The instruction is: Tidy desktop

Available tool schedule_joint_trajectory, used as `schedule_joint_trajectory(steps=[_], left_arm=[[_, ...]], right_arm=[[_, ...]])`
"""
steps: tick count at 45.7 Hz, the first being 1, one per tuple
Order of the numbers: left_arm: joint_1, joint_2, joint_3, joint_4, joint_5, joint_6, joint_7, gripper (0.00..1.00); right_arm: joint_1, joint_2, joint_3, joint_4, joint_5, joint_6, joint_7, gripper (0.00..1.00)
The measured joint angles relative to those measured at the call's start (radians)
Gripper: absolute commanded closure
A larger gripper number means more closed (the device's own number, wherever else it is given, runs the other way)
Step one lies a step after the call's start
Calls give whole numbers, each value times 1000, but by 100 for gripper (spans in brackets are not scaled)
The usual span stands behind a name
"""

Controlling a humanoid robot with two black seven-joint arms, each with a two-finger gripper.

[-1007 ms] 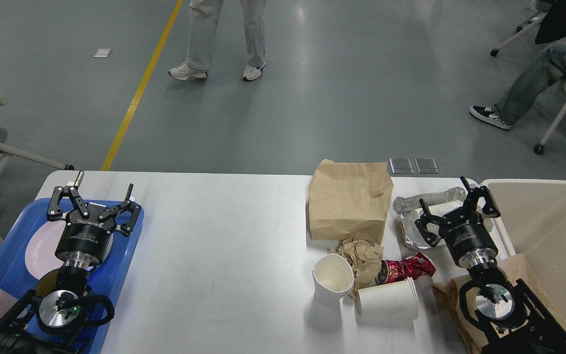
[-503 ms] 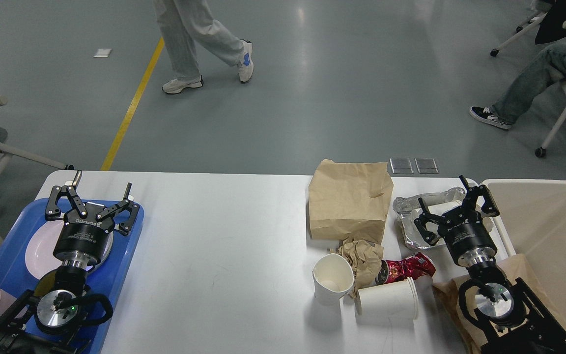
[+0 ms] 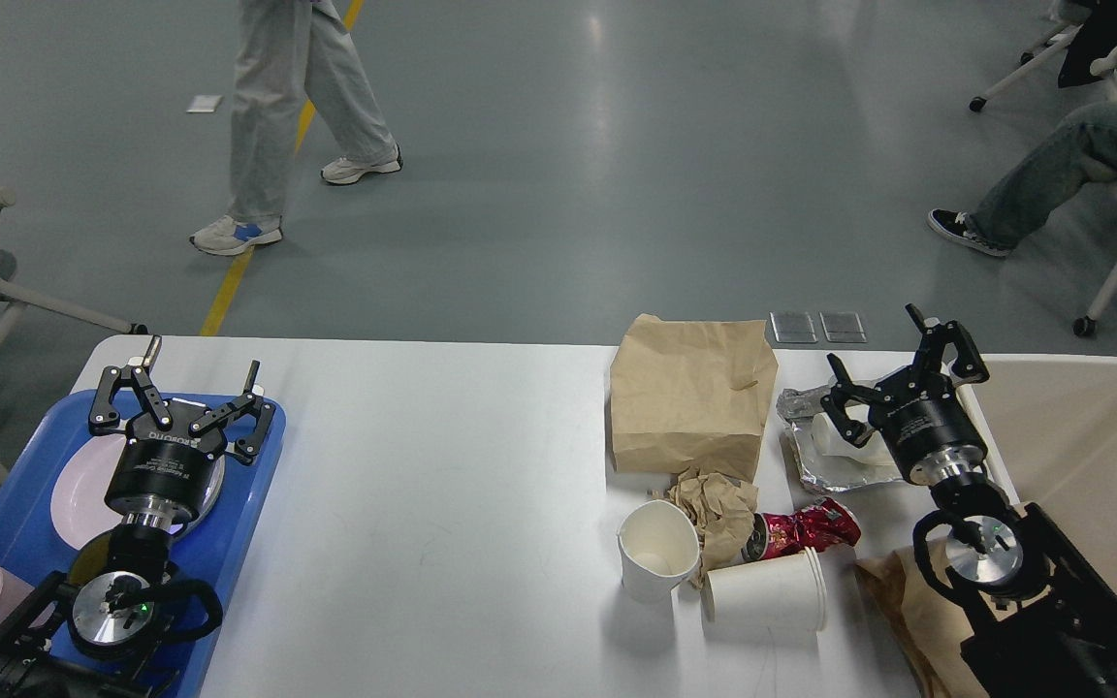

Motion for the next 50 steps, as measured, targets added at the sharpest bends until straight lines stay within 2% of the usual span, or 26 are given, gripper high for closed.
schedule_joint_trajectory(steps=[50], left_arm=[[0, 0, -1, 1, 0, -2, 0, 4]], right_arm=[[-28, -19, -49, 7, 0, 8, -3, 0]])
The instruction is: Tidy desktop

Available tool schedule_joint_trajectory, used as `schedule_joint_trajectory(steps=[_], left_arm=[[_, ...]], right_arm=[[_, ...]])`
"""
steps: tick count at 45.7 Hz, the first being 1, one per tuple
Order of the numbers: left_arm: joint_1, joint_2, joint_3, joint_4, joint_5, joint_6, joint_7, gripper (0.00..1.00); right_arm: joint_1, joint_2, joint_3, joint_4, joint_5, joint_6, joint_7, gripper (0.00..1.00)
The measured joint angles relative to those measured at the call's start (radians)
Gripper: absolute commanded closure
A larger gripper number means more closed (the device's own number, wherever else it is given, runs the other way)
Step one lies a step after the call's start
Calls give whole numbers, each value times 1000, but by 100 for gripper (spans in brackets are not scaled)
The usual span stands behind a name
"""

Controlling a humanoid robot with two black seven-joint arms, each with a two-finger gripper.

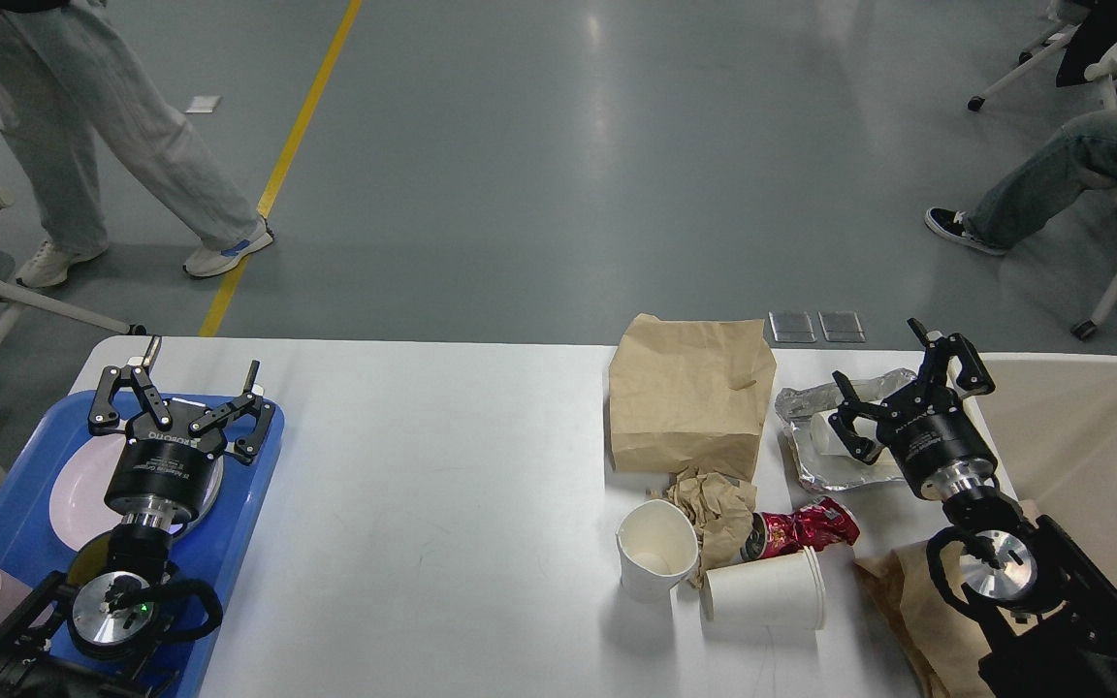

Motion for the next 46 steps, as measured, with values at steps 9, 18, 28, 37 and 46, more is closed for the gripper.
schedule_joint_trajectory(steps=[9, 18, 28, 37, 46], left_arm=[[0, 0, 0, 0, 0, 0, 0, 4], [0, 0, 0, 0, 0, 0, 0, 4], [0, 0, 0, 0, 0, 0, 0, 4], [0, 0, 0, 0, 0, 0, 0, 4], [0, 0, 0, 0, 0, 0, 0, 4]], right_arm=[[2, 2, -1, 12, 3, 4, 9, 0], [-2, -123, -166, 72, 21, 4, 10, 0], [126, -394, -539, 73, 125, 19, 10, 0], [380, -606, -921, 70, 151, 113, 10, 0], [766, -648, -1514, 67, 152, 135, 8, 0]])
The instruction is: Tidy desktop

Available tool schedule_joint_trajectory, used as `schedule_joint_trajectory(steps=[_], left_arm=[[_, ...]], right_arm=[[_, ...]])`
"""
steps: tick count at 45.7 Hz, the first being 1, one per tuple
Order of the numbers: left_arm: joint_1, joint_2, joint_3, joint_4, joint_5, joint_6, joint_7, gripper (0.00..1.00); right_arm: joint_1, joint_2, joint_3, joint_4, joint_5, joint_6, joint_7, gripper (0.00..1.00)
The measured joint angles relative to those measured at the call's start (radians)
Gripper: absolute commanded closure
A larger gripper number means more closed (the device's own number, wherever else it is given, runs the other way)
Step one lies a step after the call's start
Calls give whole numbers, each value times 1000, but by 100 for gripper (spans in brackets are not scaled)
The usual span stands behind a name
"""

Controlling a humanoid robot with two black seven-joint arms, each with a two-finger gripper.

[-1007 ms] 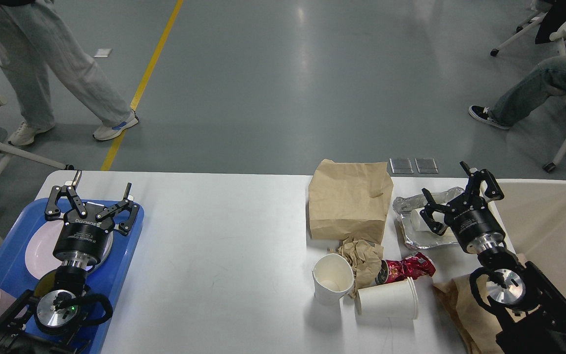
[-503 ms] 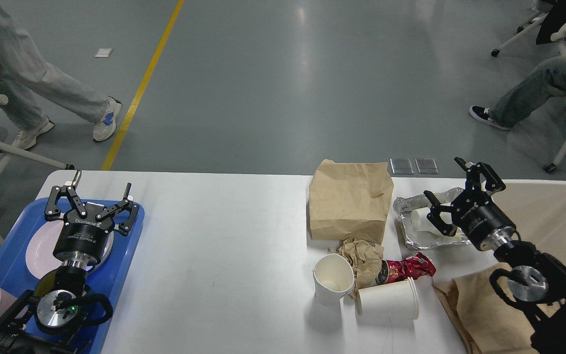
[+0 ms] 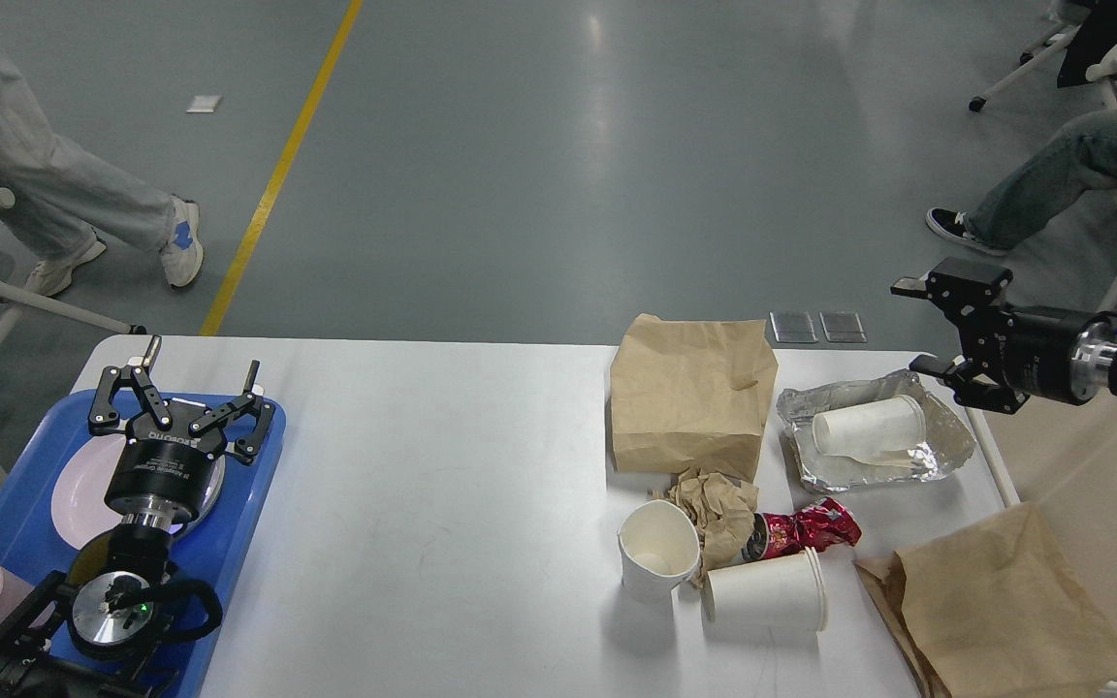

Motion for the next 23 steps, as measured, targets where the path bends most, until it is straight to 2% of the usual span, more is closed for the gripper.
schedule_joint_trajectory(steps=[8, 13, 20, 23], left_arm=[[0, 0, 0, 0, 0, 0, 0, 4], [0, 0, 0, 0, 0, 0, 0, 4], [0, 0, 0, 0, 0, 0, 0, 4], [0, 0, 0, 0, 0, 0, 0, 4]], right_arm=[[368, 99, -617, 20, 0, 10, 0, 0], [552, 210, -916, 61, 1, 98, 0, 0], [757, 349, -1134, 181, 0, 272, -12, 0], [854, 376, -1183, 273, 0, 307, -22, 0]])
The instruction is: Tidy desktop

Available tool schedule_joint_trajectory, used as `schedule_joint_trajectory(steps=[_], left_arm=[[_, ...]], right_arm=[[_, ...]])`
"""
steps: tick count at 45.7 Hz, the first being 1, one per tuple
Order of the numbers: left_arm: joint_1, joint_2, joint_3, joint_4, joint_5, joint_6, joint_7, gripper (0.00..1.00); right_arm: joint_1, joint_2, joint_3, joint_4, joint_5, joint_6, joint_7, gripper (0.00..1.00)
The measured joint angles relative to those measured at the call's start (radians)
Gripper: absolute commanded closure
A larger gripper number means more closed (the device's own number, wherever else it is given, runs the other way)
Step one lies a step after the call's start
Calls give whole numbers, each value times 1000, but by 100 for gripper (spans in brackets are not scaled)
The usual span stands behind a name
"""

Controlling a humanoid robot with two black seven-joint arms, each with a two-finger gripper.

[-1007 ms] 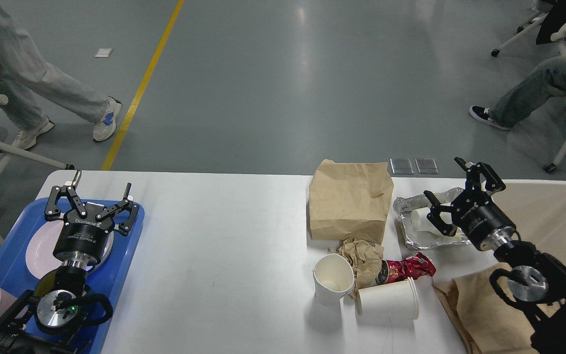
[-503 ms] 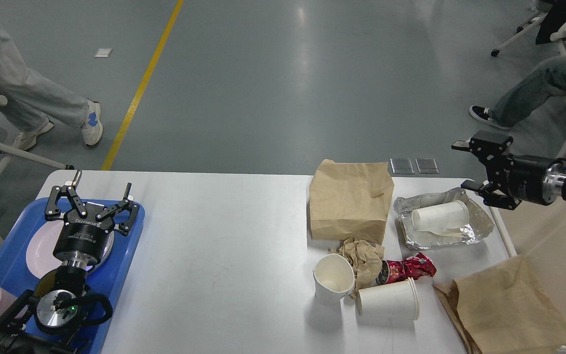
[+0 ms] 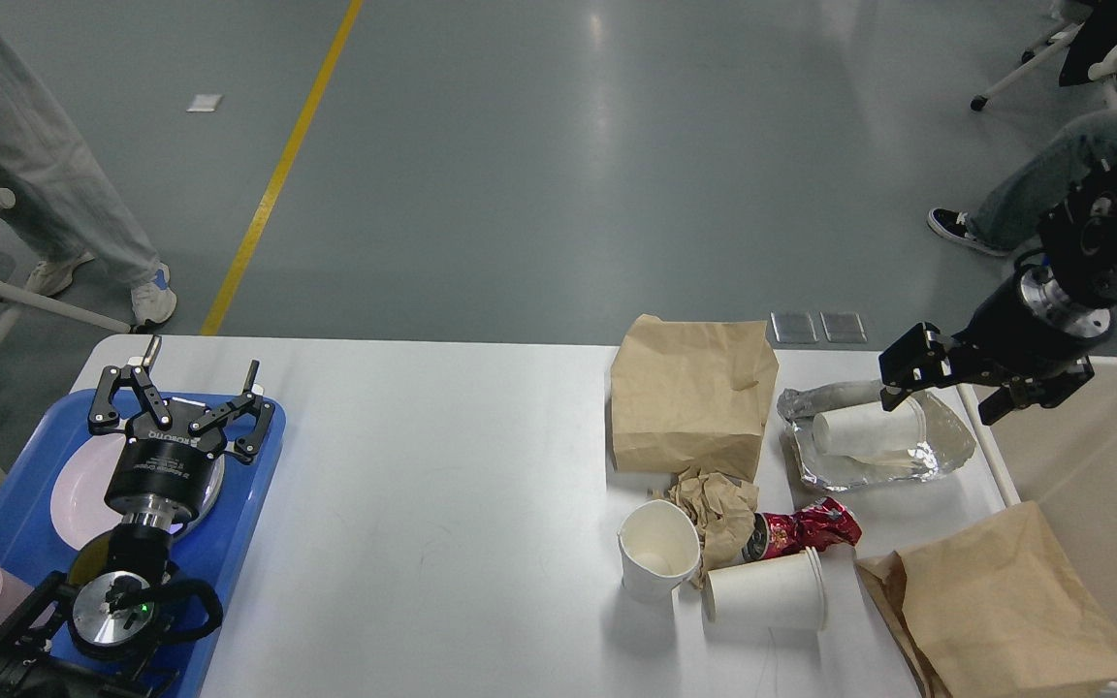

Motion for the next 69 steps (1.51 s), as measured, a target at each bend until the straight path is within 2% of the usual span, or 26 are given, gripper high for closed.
schedule_joint_trajectory(steps=[8, 11, 14, 18, 26, 31, 35, 40, 44, 50, 53, 60, 69], left_arm=[[0, 0, 0, 0, 0, 0, 0, 4], [0, 0, 0, 1, 0, 0, 0, 4], [0, 0, 0, 1, 0, 0, 0, 4], [0, 0, 0, 2, 0, 0, 0, 4], [0, 0, 0, 2, 0, 0, 0, 4], [0, 0, 0, 2, 0, 0, 0, 4], [0, 0, 0, 2, 0, 0, 0, 4], [0, 0, 0, 2, 0, 0, 0, 4], [0, 0, 0, 2, 0, 0, 0, 4], [0, 0, 0, 2, 0, 0, 0, 4], [0, 0, 0, 2, 0, 0, 0, 4], [0, 0, 1, 2, 0, 0, 0, 4], [0, 0, 1, 2, 0, 0, 0, 4]], right_arm=[[271, 5, -96, 282, -2, 13, -69, 3], [368, 2, -124, 392, -5, 7, -79, 4], [452, -5, -141, 488, -7, -11, -82, 10], [538, -14, -172, 588, -7, -66, -85, 10], [568, -23, -264, 618, -7, -198, -86, 7], [569, -33, -304, 619, -19, -219, -84, 7], [563, -41, -318, 617, -45, -227, -78, 1], [515, -86, -328, 600, -92, -235, -64, 1], [458, -140, -337, 576, -156, -271, -15, 1], [373, -223, -381, 529, -307, -361, 124, 1], [299, -261, -389, 478, -375, -400, 167, 1], [71, -346, -345, 311, -461, -490, 216, 1], [-267, -363, -168, 160, -463, -594, 297, 1]])
